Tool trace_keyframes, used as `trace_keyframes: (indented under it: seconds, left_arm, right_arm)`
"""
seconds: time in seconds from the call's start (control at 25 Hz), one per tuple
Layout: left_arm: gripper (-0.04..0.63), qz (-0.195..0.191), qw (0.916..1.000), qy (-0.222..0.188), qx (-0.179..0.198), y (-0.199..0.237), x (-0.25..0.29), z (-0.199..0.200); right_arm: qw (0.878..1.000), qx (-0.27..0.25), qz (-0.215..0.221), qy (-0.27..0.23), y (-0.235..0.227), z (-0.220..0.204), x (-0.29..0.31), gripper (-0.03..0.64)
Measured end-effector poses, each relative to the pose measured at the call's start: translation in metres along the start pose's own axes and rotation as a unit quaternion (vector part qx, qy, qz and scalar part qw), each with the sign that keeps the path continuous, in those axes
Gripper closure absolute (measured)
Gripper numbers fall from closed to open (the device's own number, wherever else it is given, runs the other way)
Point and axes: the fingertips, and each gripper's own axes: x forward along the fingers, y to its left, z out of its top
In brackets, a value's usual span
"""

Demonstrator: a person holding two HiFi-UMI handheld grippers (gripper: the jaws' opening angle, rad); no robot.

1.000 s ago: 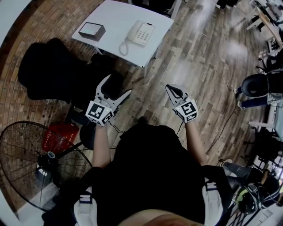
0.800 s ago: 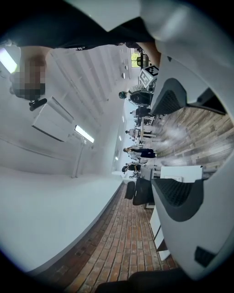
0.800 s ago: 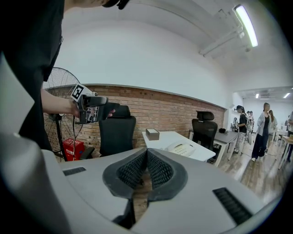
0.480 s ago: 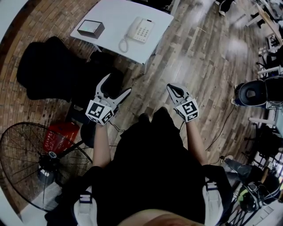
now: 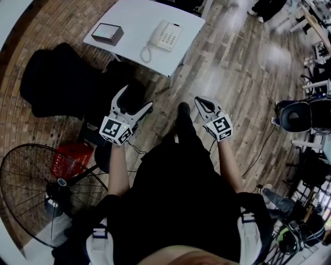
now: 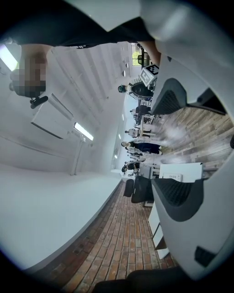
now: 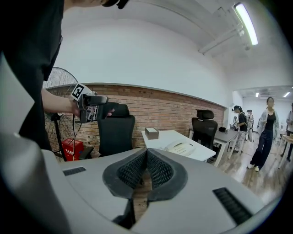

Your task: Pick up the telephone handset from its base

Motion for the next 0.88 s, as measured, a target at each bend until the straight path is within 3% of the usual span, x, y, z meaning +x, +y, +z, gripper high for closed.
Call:
trace_keyframes:
  seconds: [0.88]
  left_arm:
    - [0.171,0.023,0.9995,0.022,-0.006,0.040,0.057,-0.004]
  right_arm:
    - [1.000,0.018,0.012,0.000,-0.067,0.001,0.050,0.618]
